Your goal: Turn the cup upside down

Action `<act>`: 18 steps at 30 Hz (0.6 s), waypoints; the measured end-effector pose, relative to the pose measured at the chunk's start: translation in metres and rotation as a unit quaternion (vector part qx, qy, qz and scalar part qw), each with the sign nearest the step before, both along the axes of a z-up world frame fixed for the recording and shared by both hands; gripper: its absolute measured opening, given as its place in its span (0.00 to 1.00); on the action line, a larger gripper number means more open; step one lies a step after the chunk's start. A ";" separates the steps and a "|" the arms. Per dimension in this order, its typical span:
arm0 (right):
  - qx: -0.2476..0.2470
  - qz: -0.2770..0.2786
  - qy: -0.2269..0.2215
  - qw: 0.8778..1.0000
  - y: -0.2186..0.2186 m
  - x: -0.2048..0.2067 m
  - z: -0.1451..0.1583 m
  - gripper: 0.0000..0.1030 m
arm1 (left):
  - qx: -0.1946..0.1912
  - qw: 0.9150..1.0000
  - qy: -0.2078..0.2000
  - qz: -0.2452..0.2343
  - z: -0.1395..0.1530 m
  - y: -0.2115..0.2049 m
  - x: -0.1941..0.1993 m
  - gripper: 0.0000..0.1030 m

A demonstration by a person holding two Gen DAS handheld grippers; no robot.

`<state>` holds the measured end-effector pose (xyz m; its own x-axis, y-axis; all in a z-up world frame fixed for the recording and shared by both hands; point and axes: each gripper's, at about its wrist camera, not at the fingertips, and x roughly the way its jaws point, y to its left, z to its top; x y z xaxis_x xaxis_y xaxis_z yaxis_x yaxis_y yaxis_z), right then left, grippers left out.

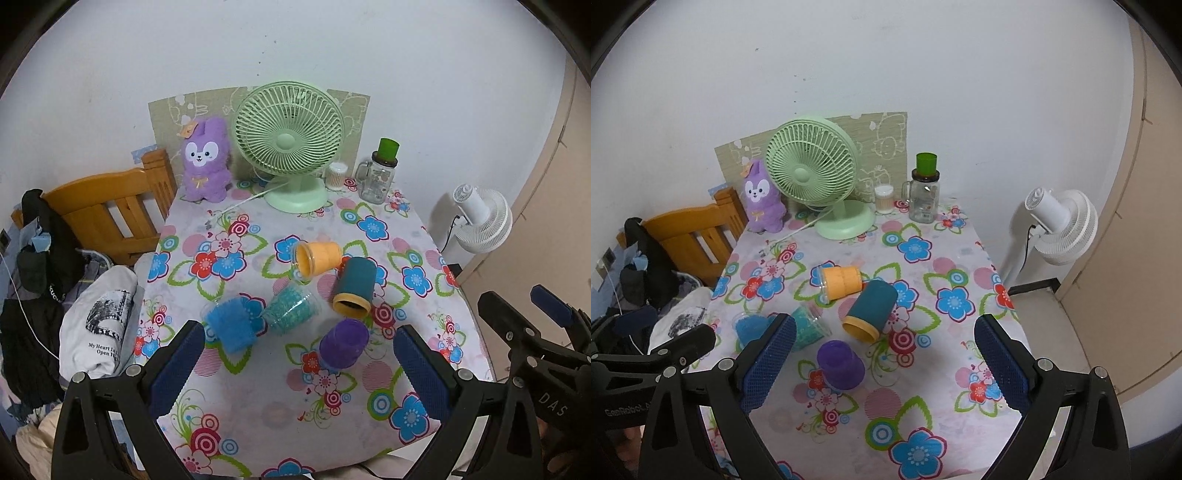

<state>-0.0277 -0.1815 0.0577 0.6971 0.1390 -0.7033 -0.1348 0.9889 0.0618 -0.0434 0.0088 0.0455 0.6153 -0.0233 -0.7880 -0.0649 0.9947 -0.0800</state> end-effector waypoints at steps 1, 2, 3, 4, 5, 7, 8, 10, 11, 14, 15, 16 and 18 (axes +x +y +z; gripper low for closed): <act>-0.001 0.000 -0.001 1.000 0.000 0.000 0.000 0.96 | -0.001 1.000 0.001 0.000 0.000 0.001 0.001 1.00; -0.002 0.000 0.000 1.000 0.000 0.001 0.000 0.96 | -0.002 1.000 0.002 -0.001 0.000 0.000 0.001 1.00; -0.003 0.000 0.000 1.000 0.000 0.001 0.000 0.96 | -0.001 1.000 0.003 -0.001 0.000 0.000 0.002 1.00; -0.003 0.000 0.000 1.000 0.000 0.001 -0.001 0.96 | -0.001 1.000 0.002 -0.001 0.000 0.000 0.002 1.00; -0.002 -0.001 0.000 1.000 -0.001 0.001 -0.001 0.96 | -0.001 1.000 0.002 -0.001 0.000 0.000 0.002 1.00; -0.002 0.000 0.000 1.000 0.000 0.002 -0.001 0.96 | -0.002 1.000 0.002 -0.001 0.000 0.000 0.003 1.00; -0.002 0.000 0.001 1.000 0.000 0.002 -0.001 0.96 | -0.001 1.000 0.002 -0.001 0.000 -0.001 0.002 1.00; -0.002 0.000 0.000 1.000 0.000 0.002 -0.001 0.96 | 0.000 1.000 0.002 0.000 0.000 -0.001 0.003 1.00; -0.002 0.000 0.001 1.000 0.000 0.002 -0.001 0.96 | 0.000 1.000 0.002 -0.001 0.000 0.000 0.003 1.00; -0.002 0.000 0.001 1.000 0.000 0.002 -0.001 0.96 | 0.000 1.000 0.003 -0.001 0.000 0.000 0.004 1.00; -0.002 0.000 0.001 1.000 0.000 0.002 -0.001 0.96 | 0.000 1.000 0.003 0.000 0.000 0.000 0.004 1.00; -0.002 0.000 0.002 1.000 0.001 0.002 -0.001 0.96 | 0.000 1.000 0.003 0.000 0.000 0.000 0.004 1.00; -0.003 0.001 0.004 1.000 0.004 0.004 -0.003 0.96 | -0.001 1.000 0.005 0.000 0.000 0.001 0.004 1.00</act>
<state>-0.0240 -0.1774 0.0546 0.6907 0.1358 -0.7103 -0.1361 0.9891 0.0567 -0.0392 0.0097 0.0453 0.6081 -0.0238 -0.7935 -0.0661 0.9946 -0.0805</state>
